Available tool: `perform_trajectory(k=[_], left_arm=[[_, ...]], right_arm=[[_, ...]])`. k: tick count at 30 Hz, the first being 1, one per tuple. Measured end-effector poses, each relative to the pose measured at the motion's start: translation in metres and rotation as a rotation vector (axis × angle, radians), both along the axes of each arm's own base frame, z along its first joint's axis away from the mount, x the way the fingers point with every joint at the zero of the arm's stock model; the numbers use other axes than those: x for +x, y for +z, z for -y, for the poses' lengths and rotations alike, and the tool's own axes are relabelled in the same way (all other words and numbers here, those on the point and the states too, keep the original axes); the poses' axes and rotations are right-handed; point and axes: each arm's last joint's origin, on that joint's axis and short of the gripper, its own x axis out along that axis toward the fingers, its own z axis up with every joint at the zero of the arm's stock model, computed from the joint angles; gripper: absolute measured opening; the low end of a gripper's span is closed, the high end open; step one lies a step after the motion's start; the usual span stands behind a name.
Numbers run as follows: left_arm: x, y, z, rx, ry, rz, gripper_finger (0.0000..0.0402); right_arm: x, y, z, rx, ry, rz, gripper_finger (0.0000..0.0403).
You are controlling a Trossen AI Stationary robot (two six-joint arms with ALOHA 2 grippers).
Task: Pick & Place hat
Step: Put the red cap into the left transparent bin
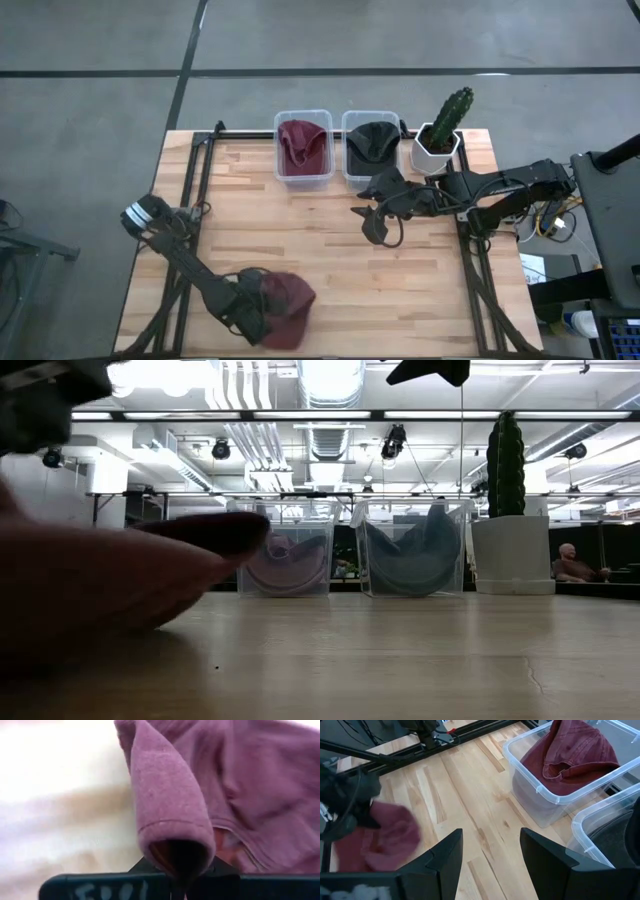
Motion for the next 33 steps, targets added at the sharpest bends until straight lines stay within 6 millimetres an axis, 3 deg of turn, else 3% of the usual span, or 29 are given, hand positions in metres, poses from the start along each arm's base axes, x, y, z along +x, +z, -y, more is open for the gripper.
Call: perform_trajectory(k=[4, 8, 15, 23, 28, 33], left_arm=[[-0.01, 0.03, -0.022, 0.118, 0.04, 0.082, 0.0016], [-0.023, 0.069, -0.057, 0.258, 0.083, 0.187, 0.0016], [-0.035, 0.142, -0.14, 0.636, 0.217, 0.491, 0.0016], [-0.028, 0.208, -0.237, 0.975, 0.279, 0.454, 0.0015], [-0.019, 0.231, -0.295, 1.051, 0.201, 0.548, 0.0015], [-0.021, 0.224, -0.339, 1.001, 0.211, 0.55, 0.0015]], right_arm=[[0.0, 0.0, 0.0, -0.003, 0.002, -0.001, 0.0192], [0.0, 0.0, 0.0, -0.008, 0.006, -0.002, 0.0192], [0.0, 0.0, 0.0, -0.008, 0.005, 0.0, 0.0192], [0.001, 0.001, 0.0, -0.005, 0.001, 0.009, 0.0192], [0.001, 0.001, 0.0, -0.005, 0.001, 0.009, 0.0192], [0.0, 0.001, 0.0, -0.005, 0.0, 0.009, 0.0192]])
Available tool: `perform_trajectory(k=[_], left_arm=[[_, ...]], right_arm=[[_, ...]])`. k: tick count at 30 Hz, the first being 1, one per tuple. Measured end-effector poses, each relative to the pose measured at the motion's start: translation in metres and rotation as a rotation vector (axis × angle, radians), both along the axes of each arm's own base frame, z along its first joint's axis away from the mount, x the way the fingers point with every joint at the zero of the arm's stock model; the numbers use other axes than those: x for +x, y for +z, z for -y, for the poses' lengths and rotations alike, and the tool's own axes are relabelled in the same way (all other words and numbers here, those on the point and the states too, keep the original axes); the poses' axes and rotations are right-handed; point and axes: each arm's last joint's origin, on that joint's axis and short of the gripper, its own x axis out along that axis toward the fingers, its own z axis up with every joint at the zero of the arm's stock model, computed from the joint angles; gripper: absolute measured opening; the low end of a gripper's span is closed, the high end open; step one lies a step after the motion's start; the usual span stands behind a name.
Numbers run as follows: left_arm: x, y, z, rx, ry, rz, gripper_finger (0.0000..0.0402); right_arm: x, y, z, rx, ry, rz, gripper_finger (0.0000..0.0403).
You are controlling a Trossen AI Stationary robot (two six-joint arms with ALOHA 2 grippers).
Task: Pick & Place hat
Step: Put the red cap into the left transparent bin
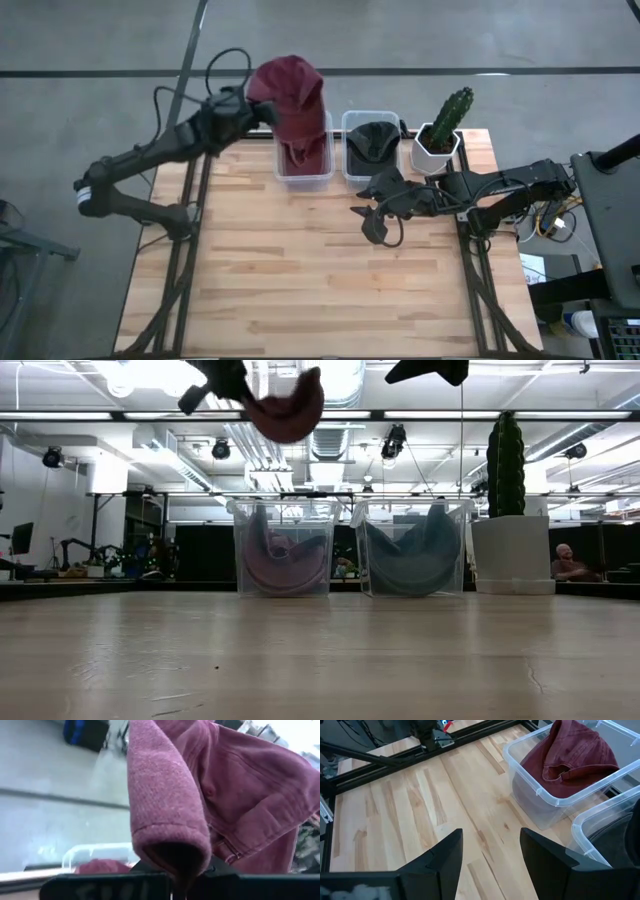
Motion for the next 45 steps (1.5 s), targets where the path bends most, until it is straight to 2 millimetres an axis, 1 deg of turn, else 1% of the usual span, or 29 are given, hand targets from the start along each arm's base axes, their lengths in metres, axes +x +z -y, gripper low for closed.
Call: perform_trajectory(k=[2, 6, 11, 15, 19, 28, 36, 41, 45], left_arm=[[0.002, -0.008, -0.014, -0.05, -0.023, -0.014, 0.0015], [0.014, -0.029, -0.035, -0.161, -0.056, -0.048, 0.0015], [0.027, -0.054, -0.055, -0.281, -0.083, -0.084, 0.0015], [0.031, -0.071, -0.066, -0.365, -0.086, -0.125, 0.0015], [0.032, -0.085, -0.07, -0.439, -0.061, -0.189, 0.0015], [0.042, -0.103, -0.077, -0.48, -0.051, -0.231, 0.0015], [0.047, -0.12, -0.08, -0.547, -0.029, -0.29, 0.0018], [0.047, -0.121, -0.08, -0.55, -0.027, -0.292, 0.0052], [0.045, -0.117, -0.079, -0.544, -0.029, -0.284, 0.0061]], right_arm=[[0.0, 0.0, 0.0, 0.0, 0.0, 0.0, 0.0192], [0.0, 0.0, 0.0, 0.006, -0.005, 0.002, 0.0192], [0.0, 0.0, 0.0, 0.011, -0.009, 0.003, 0.0192], [0.0, 0.0, 0.0, 0.014, -0.012, 0.004, 0.0192], [0.0, 0.0, 0.0, 0.014, -0.011, 0.004, 0.0192], [0.0, 0.0, 0.0, 0.014, -0.011, 0.004, 0.0192], [0.0, 0.0, 0.0, 0.014, -0.011, 0.004, 0.0192], [0.0, 0.0, 0.0, 0.014, -0.011, 0.004, 0.0192], [0.0, 0.0, 0.0, 0.014, -0.011, 0.004, 0.0192]])
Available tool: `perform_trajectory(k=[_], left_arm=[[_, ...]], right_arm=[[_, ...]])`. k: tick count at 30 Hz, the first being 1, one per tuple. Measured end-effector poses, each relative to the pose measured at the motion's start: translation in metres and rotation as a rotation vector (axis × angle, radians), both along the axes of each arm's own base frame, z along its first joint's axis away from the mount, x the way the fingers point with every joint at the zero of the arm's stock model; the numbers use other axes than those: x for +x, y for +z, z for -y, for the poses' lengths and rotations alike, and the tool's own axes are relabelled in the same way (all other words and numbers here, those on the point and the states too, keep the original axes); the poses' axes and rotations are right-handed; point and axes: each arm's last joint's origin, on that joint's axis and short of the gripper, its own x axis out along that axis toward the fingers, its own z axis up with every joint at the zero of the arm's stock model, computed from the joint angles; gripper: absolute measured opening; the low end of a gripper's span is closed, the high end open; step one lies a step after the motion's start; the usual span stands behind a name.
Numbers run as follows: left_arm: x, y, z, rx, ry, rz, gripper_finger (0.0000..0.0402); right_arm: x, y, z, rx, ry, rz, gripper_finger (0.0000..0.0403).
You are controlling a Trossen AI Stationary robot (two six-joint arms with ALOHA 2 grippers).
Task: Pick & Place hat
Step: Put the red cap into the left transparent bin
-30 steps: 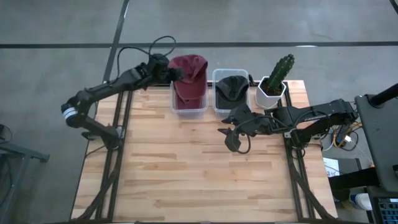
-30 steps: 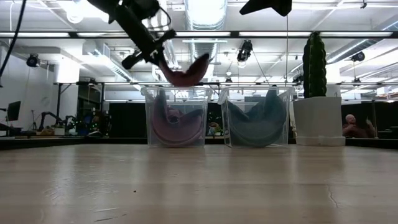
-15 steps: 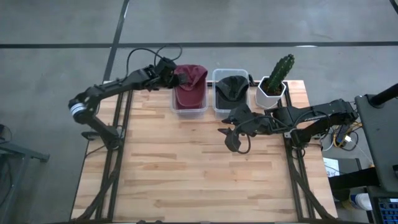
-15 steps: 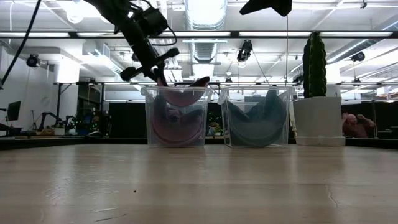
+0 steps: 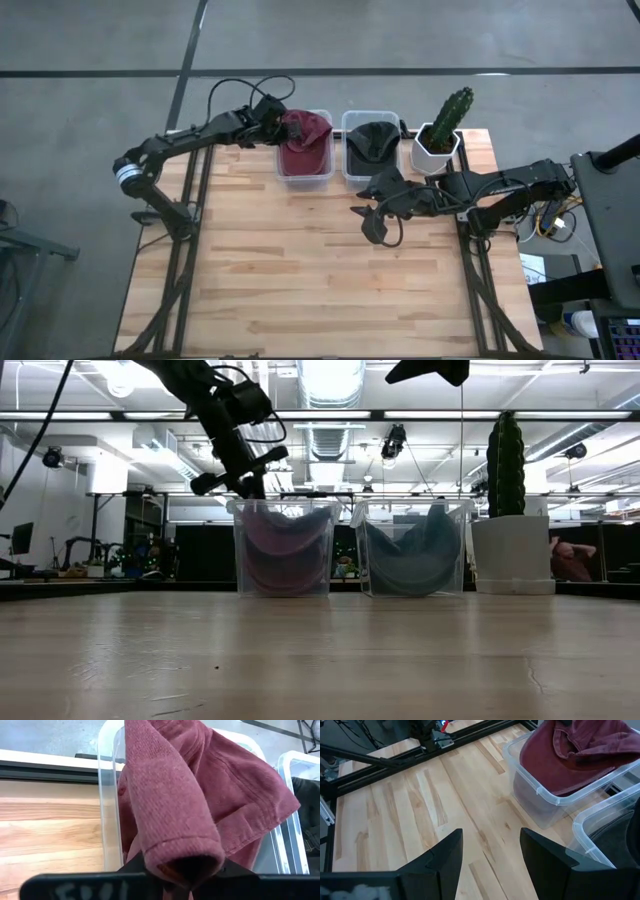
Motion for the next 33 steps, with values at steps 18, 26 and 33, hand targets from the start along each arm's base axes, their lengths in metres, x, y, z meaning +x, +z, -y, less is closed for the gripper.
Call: perform_trajectory(k=[18, 26, 33], left_arm=[[0.001, -0.003, 0.003, -0.01, -0.109, -0.016, 0.0117], [0.0, -0.007, 0.005, -0.042, -0.114, -0.015, 0.0195], [0.0, 0.017, 0.004, 0.033, -0.142, 0.016, 0.0204]], right_arm=[[0.0, 0.0, 0.0, 0.0, 0.001, 0.0, 0.0192], [0.0, 0.0, 0.0, 0.003, -0.001, 0.002, 0.0192], [0.0, 0.0, 0.0, 0.039, -0.027, 0.013, 0.0192]])
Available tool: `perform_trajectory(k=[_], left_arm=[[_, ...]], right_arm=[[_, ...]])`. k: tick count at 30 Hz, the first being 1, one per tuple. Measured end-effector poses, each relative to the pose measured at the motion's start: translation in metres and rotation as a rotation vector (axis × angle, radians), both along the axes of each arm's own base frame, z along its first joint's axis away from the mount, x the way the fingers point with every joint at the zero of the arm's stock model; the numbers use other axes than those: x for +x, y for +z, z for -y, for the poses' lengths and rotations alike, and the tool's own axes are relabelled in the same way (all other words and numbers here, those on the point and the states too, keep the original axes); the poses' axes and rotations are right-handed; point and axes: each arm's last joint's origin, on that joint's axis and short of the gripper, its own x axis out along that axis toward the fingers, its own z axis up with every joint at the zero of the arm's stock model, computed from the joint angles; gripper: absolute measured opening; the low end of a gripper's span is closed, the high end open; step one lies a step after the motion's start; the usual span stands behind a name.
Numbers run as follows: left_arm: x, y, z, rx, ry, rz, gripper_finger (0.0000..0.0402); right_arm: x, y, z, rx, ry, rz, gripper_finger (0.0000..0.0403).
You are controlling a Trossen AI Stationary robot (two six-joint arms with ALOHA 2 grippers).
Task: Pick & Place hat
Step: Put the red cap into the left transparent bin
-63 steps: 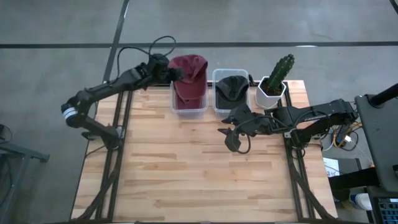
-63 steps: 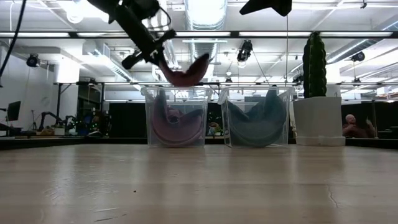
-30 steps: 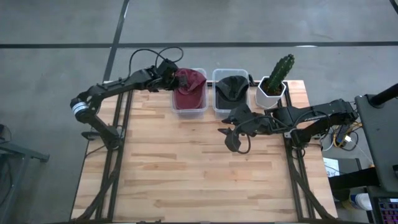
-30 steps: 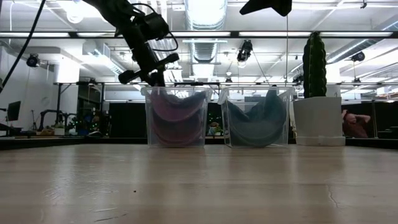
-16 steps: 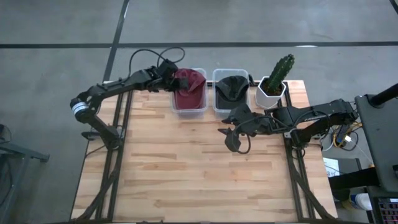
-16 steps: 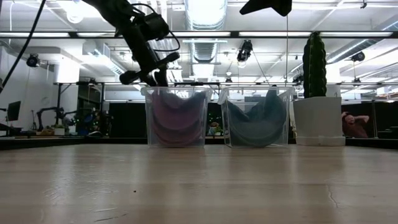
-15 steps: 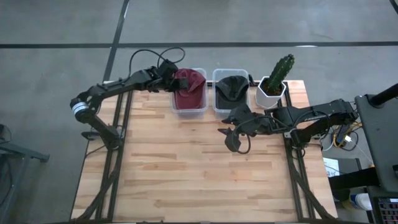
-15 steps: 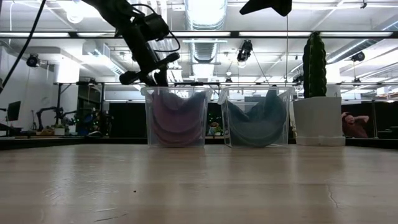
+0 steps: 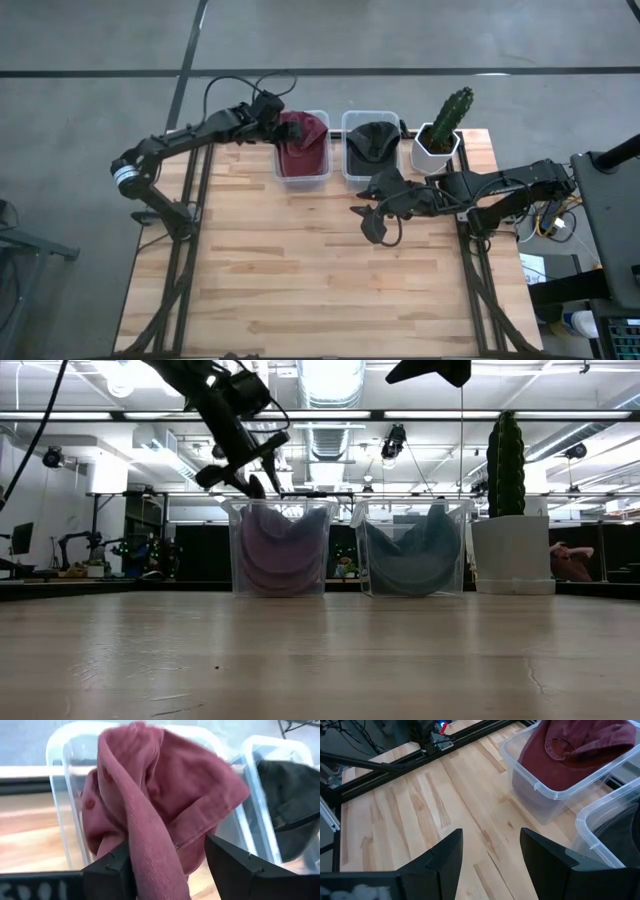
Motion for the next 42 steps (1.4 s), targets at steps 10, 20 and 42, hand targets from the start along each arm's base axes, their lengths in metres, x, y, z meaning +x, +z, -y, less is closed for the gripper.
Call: perform_trajectory(k=[10, 20, 42], left_arm=[[0.0, 0.024, -0.005, 0.117, 0.009, -0.002, 0.0204], [-0.002, 0.065, -0.006, 0.308, -0.07, -0.042, 0.0204], [-0.008, -0.02, -0.003, 0.074, -0.066, -0.151, 0.0204]], right_arm=[[0.0, 0.0, 0.0, 0.002, -0.002, 0.001, 0.0192], [0.0, 0.0, 0.0, 0.003, -0.002, 0.001, 0.0192], [0.0, 0.0, 0.0, 0.001, -0.005, 0.001, 0.0192]])
